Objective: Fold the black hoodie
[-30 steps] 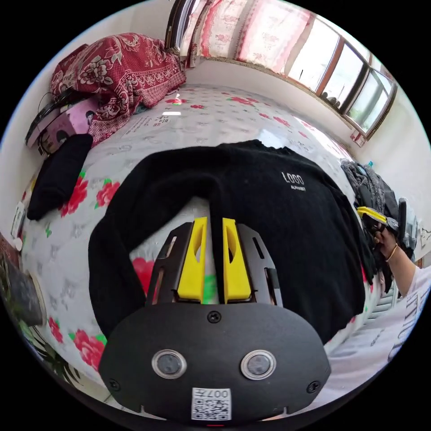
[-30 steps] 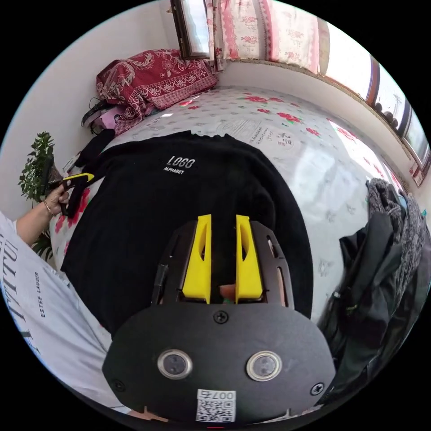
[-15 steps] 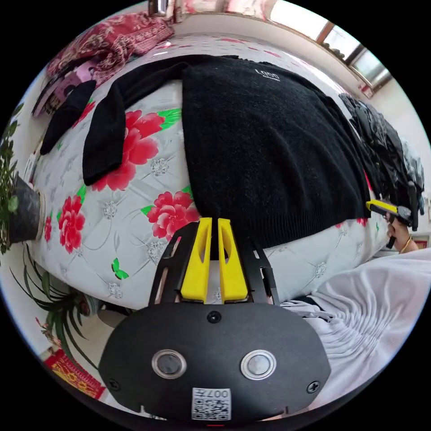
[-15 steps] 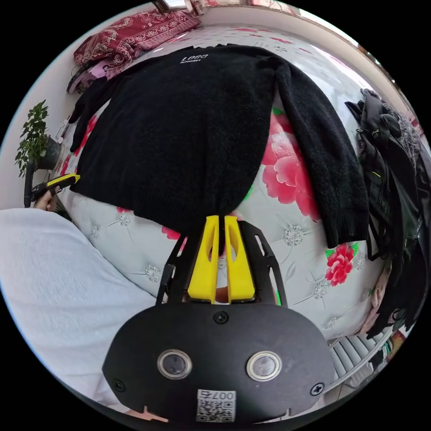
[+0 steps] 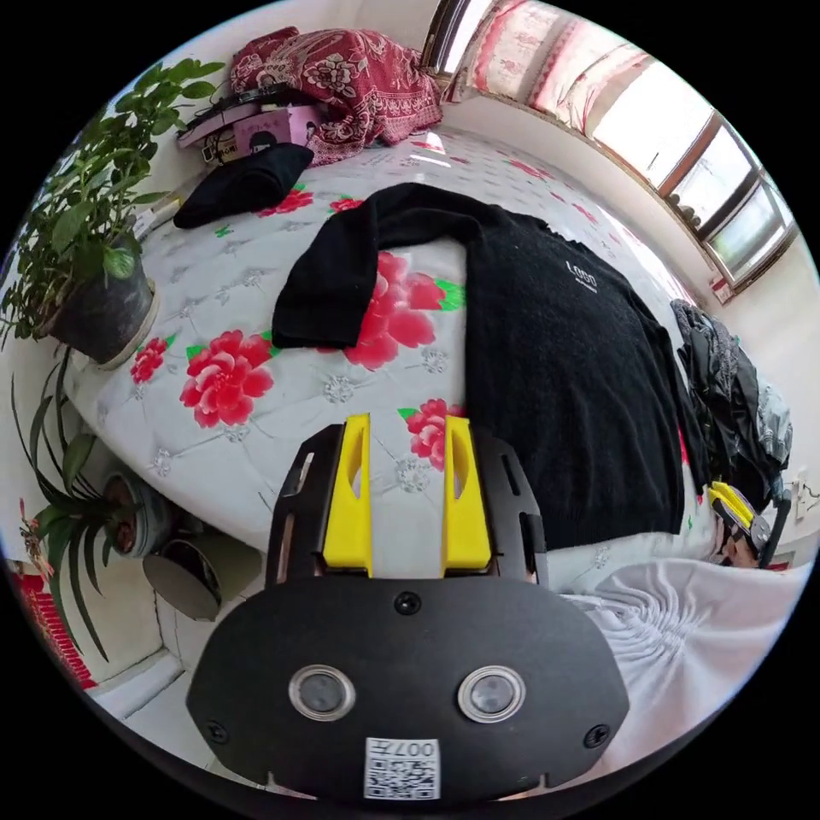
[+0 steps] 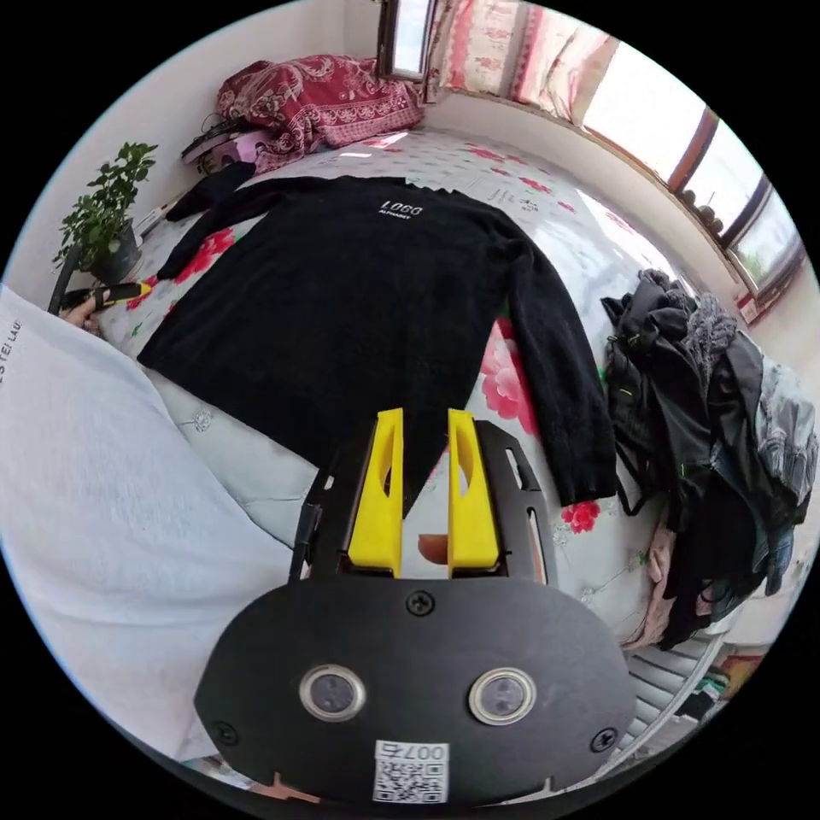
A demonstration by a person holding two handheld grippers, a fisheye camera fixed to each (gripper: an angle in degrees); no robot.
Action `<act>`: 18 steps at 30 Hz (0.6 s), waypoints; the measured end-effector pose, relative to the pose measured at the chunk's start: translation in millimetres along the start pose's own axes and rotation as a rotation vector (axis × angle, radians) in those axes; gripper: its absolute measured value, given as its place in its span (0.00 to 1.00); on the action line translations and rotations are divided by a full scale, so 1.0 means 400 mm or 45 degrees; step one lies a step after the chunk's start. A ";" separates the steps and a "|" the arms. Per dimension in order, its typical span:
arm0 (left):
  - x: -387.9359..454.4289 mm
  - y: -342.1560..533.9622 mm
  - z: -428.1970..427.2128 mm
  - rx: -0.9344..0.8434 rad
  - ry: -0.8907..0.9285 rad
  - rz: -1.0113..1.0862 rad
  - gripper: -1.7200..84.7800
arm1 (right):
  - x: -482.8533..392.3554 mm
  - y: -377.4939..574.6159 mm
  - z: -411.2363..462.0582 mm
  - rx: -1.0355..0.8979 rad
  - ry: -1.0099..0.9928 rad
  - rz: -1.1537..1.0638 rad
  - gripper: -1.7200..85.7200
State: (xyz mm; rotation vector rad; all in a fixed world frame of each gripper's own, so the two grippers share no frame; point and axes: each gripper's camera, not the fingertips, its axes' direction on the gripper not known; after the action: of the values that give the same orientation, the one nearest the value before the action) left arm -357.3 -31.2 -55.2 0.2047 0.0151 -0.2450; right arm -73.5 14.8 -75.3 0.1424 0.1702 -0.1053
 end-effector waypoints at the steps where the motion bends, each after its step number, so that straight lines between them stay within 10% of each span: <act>1: -0.001 -0.046 0.017 0.001 -0.076 0.024 0.16 | -0.028 -0.033 0.026 -0.025 -0.019 -0.034 0.06; 11: -0.041 -0.223 0.221 -0.176 -0.427 0.264 0.08 | -0.153 -0.136 0.197 -0.284 -0.183 -0.087 0.07; 18: -0.271 -0.250 0.104 0.006 0.290 0.088 0.02 | -0.117 -0.131 0.206 -0.300 -0.250 -0.045 0.08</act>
State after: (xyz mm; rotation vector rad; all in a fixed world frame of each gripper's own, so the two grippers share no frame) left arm -487.2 -108.5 -30.0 0.2366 0.2332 -0.1520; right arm -112.4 -45.0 6.3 -0.1056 -0.0118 -0.1326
